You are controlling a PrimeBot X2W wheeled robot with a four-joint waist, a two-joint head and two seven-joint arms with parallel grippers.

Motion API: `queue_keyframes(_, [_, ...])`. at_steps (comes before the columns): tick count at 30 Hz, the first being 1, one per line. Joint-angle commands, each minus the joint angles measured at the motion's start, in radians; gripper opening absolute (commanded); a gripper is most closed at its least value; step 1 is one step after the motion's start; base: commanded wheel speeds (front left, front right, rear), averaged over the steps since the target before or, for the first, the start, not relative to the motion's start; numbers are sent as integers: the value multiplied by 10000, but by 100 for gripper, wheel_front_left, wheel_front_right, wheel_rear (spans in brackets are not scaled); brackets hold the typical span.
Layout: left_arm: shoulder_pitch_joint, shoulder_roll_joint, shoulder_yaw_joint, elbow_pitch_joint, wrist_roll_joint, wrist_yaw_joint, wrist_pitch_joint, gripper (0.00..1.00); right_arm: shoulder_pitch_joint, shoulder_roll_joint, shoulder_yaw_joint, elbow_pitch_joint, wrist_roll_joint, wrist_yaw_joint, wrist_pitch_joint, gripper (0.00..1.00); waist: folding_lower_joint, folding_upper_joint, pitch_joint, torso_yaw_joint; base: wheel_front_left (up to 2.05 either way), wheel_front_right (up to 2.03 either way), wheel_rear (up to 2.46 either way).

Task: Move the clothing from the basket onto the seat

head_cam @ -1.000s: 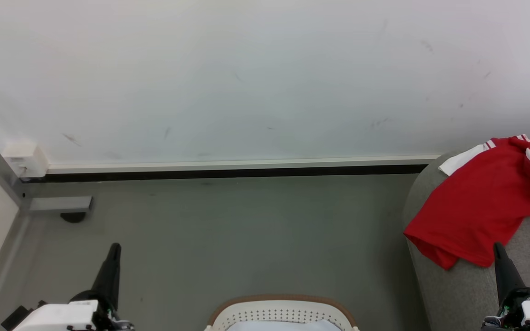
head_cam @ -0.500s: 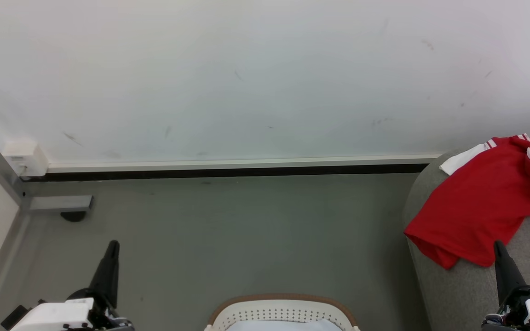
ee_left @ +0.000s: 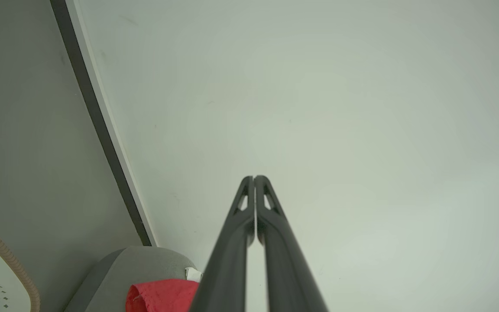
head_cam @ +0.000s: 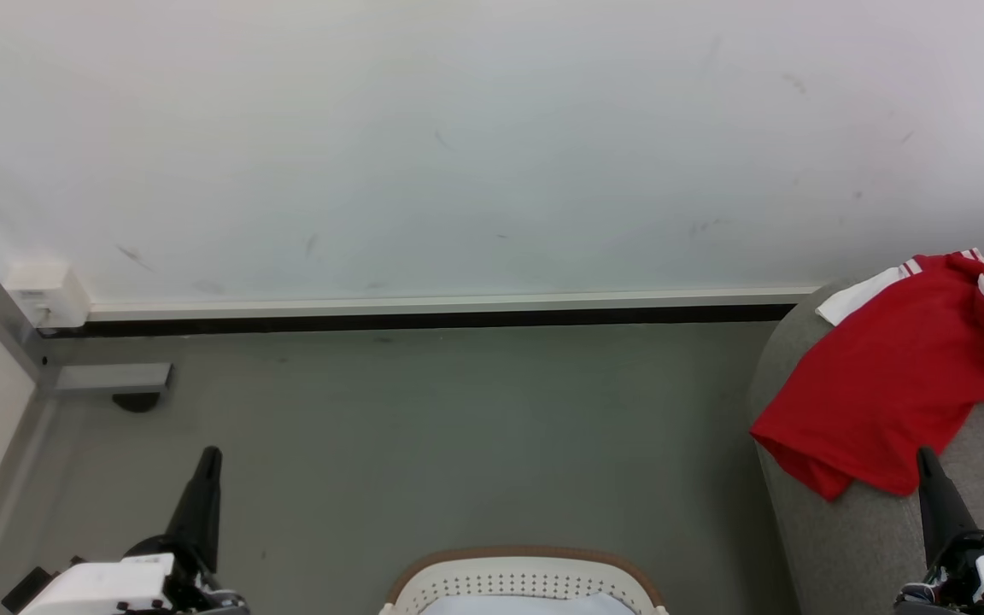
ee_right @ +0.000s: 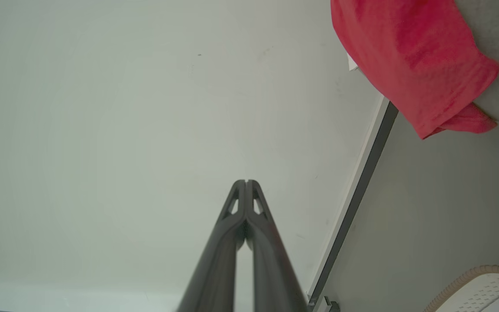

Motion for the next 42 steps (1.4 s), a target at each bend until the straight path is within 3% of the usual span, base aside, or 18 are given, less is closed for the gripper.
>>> queue_keyframes(1, [-89,20,29,-23,-127,-33,41,0,-109,-61,10,10,50,-23,-8,0,0,0,0,0,0,0,0])
queue_keyframes(42, [-88,20,28,-23,-126,-33,41,0,-92,-155,120,-1,164,-23,-100,0,0,0,0,0,0,0,0])
